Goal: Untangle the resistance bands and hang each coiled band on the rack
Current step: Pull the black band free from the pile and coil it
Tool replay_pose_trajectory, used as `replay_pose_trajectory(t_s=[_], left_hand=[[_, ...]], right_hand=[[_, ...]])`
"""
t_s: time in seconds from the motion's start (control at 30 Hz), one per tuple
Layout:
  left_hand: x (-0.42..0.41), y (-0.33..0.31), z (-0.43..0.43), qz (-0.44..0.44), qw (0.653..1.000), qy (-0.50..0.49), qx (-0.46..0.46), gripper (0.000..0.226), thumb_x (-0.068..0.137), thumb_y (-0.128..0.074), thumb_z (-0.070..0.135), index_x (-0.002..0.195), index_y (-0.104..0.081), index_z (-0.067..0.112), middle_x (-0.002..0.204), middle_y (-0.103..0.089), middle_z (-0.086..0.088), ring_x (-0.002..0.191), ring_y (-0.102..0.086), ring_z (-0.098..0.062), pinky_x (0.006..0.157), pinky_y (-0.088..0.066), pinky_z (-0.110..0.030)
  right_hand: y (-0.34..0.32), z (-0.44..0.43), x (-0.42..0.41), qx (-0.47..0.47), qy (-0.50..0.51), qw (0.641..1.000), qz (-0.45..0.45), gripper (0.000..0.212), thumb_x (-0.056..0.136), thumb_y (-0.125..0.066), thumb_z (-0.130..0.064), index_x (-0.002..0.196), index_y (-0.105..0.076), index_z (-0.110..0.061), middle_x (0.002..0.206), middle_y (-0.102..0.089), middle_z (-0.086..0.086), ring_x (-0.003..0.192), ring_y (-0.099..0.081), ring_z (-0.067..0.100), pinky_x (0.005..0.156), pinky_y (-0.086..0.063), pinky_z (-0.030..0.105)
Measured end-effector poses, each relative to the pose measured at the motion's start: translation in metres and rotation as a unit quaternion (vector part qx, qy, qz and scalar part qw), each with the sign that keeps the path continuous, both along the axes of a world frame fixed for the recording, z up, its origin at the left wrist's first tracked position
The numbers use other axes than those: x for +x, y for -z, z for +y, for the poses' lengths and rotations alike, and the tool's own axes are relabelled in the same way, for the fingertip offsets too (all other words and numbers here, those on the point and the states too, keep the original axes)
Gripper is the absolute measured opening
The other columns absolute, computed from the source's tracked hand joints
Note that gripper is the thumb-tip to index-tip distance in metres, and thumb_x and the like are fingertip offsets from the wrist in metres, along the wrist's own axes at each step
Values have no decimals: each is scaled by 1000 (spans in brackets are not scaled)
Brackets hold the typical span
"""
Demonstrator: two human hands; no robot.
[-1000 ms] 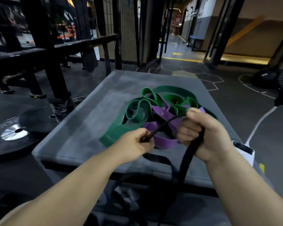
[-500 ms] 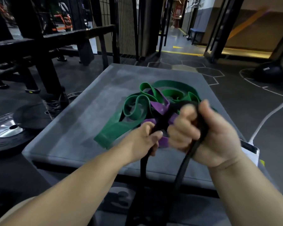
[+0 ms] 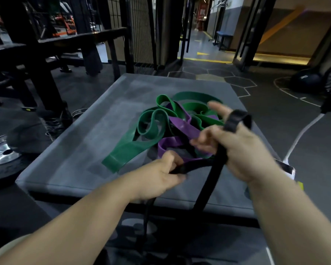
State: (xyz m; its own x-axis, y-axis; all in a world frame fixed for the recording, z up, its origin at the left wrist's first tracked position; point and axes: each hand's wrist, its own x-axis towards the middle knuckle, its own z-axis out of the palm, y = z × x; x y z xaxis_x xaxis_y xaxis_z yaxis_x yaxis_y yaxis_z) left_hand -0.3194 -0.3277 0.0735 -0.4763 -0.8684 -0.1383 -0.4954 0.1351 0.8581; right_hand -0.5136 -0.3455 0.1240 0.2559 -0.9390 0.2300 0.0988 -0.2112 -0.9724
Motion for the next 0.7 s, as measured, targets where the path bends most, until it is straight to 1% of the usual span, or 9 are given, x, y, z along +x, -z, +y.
replay_pose_trajectory(t_s=[0.07,0.17,0.27,0.37,0.43,0.53,0.57,0.63,0.7], left_hand=[[-1,-6,1,48,999,-3,-20,14,98,-54,22,99,-42,28,97,-54,-3,115,-44,0,76,-38,-20],[-1,-17,4,42,995,-13,-92,9,97,-54,19,99,-51,27,94,-61,10,91,-58,7,81,-41,-21],[-3,-20,6,11,981,-45,-188,6,94,-58,21,99,-58,24,93,-64,11,88,-59,2,80,-45,-18],[-11,-17,10,82,980,-86,-160,33,85,-72,16,99,-44,25,88,-62,6,81,-61,-2,75,-50,-20],[-7,-15,6,45,986,-84,-136,44,81,-76,15,99,-37,25,86,-60,4,78,-62,-8,72,-52,-25],[13,-7,-3,-142,986,-26,-83,44,75,-63,35,105,-31,29,101,-62,-6,90,-63,-23,81,-53,-47],[19,-5,-4,-170,984,-12,-53,42,73,-58,39,104,-31,29,106,-63,-9,94,-63,-27,85,-51,-52],[24,-2,-5,-111,994,-16,-8,34,81,-62,32,101,-35,26,107,-64,-10,93,-64,-22,90,-52,-46],[25,-6,-5,22,999,-22,29,27,92,-62,9,102,-38,17,100,-64,-8,83,-62,-14,83,-53,-34]], right_hand=[[17,0,13,27,-17,997,76,34,98,-45,-5,115,-59,-32,78,-68,2,86,-66,22,91,-52,48],[30,2,22,54,-9,990,127,16,96,-51,-17,100,-65,-23,83,-64,3,78,-60,17,77,-52,39],[28,2,25,84,-36,986,142,14,102,-45,-12,100,-58,-8,76,-57,10,57,-52,14,53,-44,27],[22,3,27,75,-8,979,190,18,102,-45,-13,92,-60,-14,65,-55,1,48,-45,7,45,-36,21],[17,3,28,73,25,984,161,22,101,-47,-9,86,-61,-17,58,-51,-4,44,-41,7,42,-32,22],[3,1,17,95,95,991,25,27,101,-45,-4,80,-58,-16,55,-47,-3,41,-36,7,39,-28,18],[-1,0,11,100,107,989,-16,27,101,-45,-5,81,-58,-15,55,-47,-4,41,-37,6,38,-28,17],[-4,-1,0,101,121,987,-43,25,102,-44,-7,82,-57,-15,57,-47,-4,42,-37,5,39,-29,16],[-3,-2,-7,100,131,986,-27,25,102,-45,-8,82,-57,-16,55,-46,-5,44,-36,7,40,-30,17]])
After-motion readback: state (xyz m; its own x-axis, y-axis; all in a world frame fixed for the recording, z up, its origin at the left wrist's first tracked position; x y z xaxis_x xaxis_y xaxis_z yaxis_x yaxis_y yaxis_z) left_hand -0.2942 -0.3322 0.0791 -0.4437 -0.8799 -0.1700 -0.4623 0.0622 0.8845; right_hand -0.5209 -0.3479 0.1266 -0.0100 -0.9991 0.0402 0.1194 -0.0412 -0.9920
